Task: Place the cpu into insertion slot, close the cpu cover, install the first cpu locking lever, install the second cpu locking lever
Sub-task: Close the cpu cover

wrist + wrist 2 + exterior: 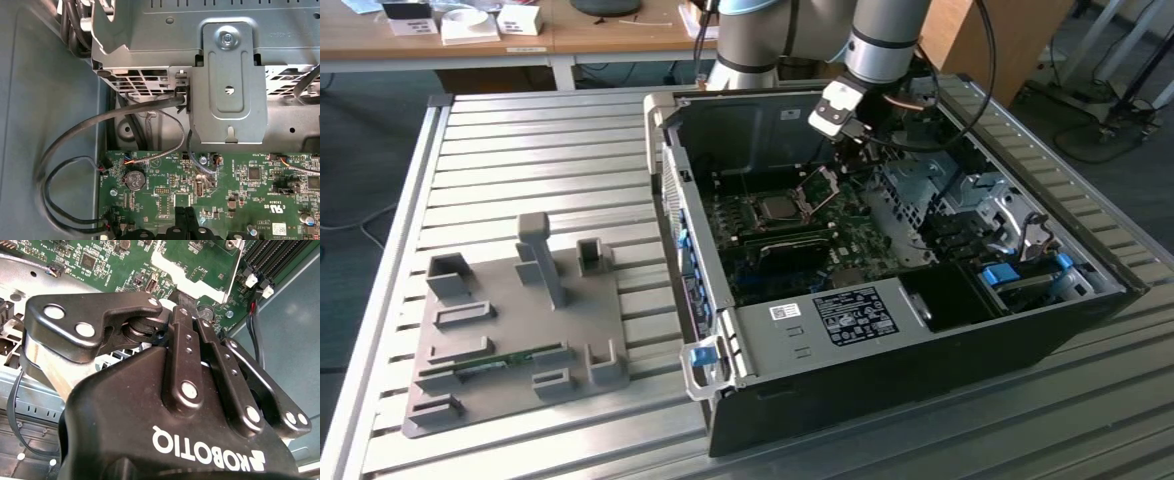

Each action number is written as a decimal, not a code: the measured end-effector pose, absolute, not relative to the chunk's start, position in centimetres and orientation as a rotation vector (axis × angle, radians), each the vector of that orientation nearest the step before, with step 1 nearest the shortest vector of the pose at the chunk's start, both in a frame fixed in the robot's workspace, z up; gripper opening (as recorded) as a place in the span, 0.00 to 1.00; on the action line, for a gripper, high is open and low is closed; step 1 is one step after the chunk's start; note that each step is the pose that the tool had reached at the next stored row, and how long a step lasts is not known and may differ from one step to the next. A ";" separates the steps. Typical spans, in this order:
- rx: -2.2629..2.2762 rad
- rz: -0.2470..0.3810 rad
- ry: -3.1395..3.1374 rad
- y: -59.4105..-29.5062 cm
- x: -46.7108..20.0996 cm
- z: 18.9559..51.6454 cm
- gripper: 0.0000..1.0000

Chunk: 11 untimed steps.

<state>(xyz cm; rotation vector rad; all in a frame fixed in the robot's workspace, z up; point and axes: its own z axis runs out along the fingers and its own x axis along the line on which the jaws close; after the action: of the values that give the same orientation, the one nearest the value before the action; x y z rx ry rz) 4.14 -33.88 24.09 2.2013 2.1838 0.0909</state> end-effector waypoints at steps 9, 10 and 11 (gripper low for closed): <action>2.201 0.091 2.184 -33.9 3.9 24.1 0.11; 2.201 0.091 2.184 -33.9 3.9 24.1 0.11; 2.201 0.091 2.184 -33.9 3.8 24.1 0.11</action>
<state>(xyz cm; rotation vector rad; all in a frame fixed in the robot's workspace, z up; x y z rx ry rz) 3.84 -33.88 24.09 2.2014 2.1841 0.0905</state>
